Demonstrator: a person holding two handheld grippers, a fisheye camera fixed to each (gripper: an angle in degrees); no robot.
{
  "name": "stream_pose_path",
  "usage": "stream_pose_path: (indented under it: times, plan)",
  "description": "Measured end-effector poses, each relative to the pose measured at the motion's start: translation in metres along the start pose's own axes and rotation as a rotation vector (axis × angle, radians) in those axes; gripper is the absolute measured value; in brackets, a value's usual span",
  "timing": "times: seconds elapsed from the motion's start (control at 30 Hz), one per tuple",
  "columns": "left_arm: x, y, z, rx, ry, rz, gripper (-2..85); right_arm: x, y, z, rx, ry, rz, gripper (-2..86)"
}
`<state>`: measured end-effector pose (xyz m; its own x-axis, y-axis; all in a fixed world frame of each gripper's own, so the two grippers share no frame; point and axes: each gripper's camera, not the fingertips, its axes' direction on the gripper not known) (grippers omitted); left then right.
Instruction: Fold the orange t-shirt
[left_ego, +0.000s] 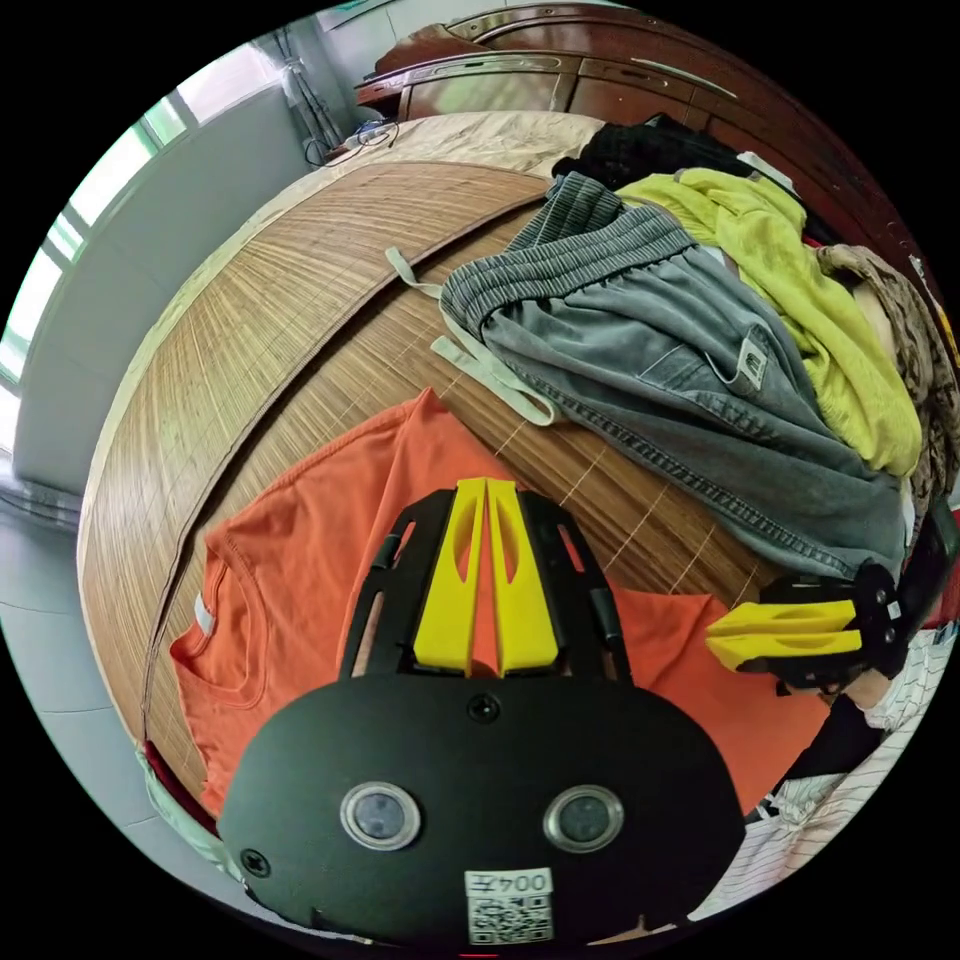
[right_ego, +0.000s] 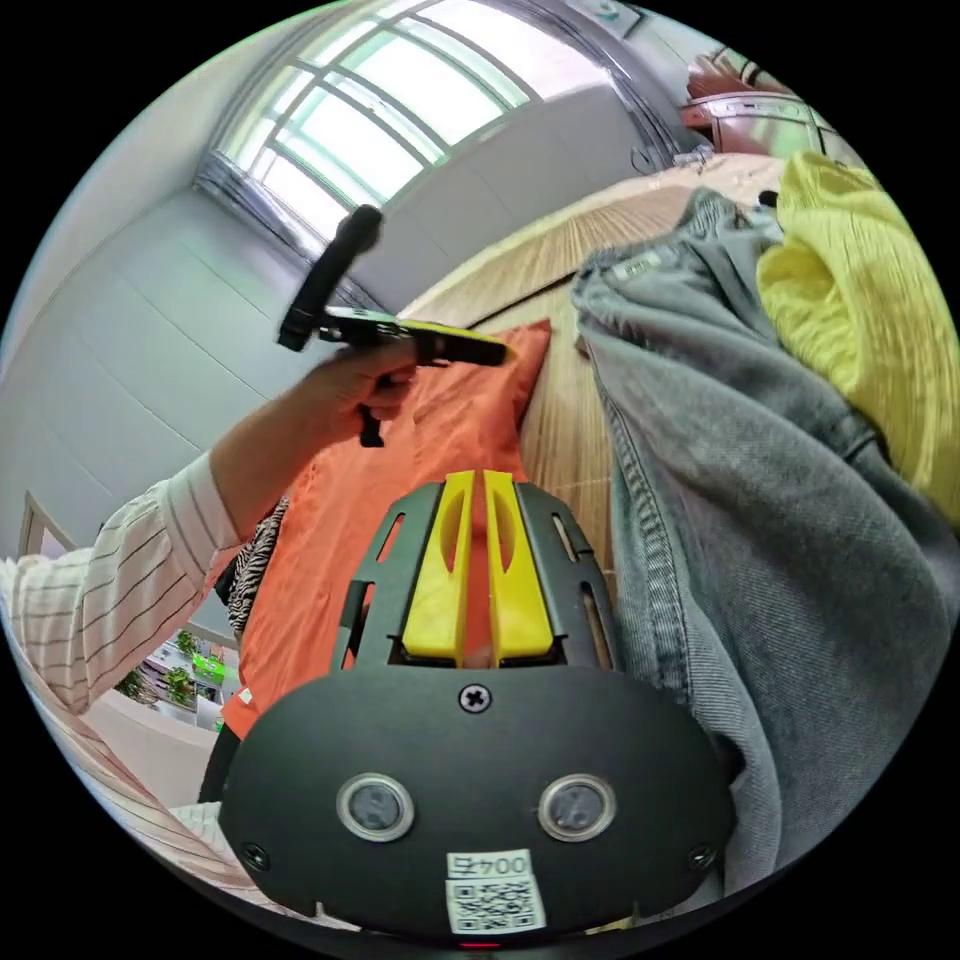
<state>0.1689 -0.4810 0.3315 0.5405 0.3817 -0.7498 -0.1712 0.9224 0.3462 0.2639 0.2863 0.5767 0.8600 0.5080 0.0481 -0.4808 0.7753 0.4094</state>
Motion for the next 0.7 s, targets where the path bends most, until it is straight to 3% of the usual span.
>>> stream_pose_path:
  times: [0.07,0.17,0.33,0.47,0.53,0.63,0.7]
  plan:
    - [-0.002,0.000,0.004,-0.006,0.063,-0.007,0.3,-0.003,-0.003,0.009,-0.035,0.000,-0.015,6.4]
    - [-0.008,0.001,0.017,-0.074,-0.001,-0.018,0.3,0.011,-0.006,0.039,-0.233,0.072,0.105,3.0]
    - [-0.049,0.022,0.011,0.033,0.129,-0.238,0.2,0.003,-0.001,0.038,-0.261,0.171,0.074,0.0]
    - [-0.051,0.058,-0.033,0.223,0.238,-0.239,0.2,0.006,0.001,0.039,-0.246,0.130,0.096,0.4]
    - [-0.044,0.077,-0.042,0.211,0.230,-0.211,0.3,0.004,0.002,0.040,-0.236,0.123,0.097,1.3]
    - [-0.037,0.093,-0.010,0.008,0.176,-0.162,0.2,-0.004,0.005,0.043,-0.228,0.145,0.087,2.8]
    - [-0.049,0.114,-0.016,0.079,0.205,-0.257,0.2,-0.009,0.006,0.043,-0.223,0.153,0.071,3.6]
